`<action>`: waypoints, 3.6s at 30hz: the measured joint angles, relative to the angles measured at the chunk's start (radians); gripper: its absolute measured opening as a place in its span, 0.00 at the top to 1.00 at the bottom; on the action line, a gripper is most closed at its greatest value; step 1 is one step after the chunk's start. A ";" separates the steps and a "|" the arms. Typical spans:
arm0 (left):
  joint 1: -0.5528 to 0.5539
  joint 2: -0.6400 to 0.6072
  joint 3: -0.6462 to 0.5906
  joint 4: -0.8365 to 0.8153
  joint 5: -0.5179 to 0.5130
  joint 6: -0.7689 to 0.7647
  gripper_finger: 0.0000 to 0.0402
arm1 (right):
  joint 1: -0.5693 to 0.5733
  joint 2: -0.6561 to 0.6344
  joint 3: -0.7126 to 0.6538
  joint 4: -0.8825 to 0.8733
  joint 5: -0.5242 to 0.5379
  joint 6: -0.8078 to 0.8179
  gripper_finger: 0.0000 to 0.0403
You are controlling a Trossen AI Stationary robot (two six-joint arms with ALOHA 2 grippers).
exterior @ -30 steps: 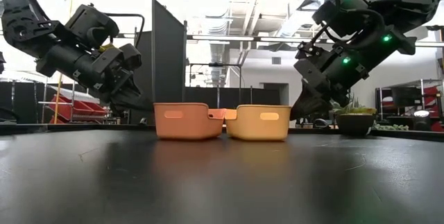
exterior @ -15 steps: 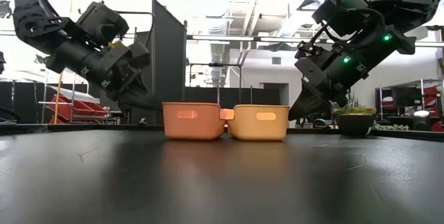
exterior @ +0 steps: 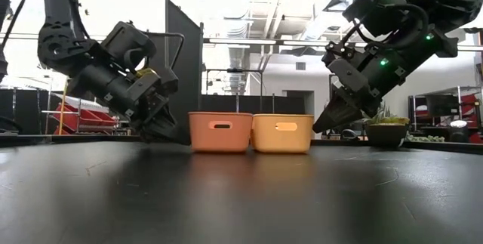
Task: Sort batteries
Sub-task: Adjust the bins, then return to Home Position
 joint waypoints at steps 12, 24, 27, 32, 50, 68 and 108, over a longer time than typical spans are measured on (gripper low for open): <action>0.001 0.007 -0.005 0.011 0.004 0.033 1.00 | 0.004 0.000 0.000 -0.002 0.001 -0.011 1.00; 0.030 -0.028 -0.087 0.052 0.006 0.039 1.00 | 0.020 -0.002 0.000 -0.033 0.004 -0.010 1.00; 0.034 -0.125 -0.145 0.090 0.005 0.041 1.00 | 0.043 -0.019 0.000 -0.033 0.010 -0.037 1.00; 0.050 -0.380 -0.254 0.090 0.006 0.064 1.00 | 0.088 -0.109 -0.001 -0.049 0.067 -0.123 1.00; -0.066 -1.136 -0.288 -0.430 -0.098 0.279 1.00 | -0.089 -0.540 -0.494 0.591 -0.159 -0.442 1.00; -0.172 -1.504 -0.318 -0.699 -0.260 0.330 1.00 | -0.147 -0.837 -0.496 0.253 -0.214 -0.558 1.00; -0.171 -1.626 -0.321 -0.800 -0.243 0.226 0.98 | -0.207 -1.415 -0.499 -0.190 -0.228 -0.394 0.93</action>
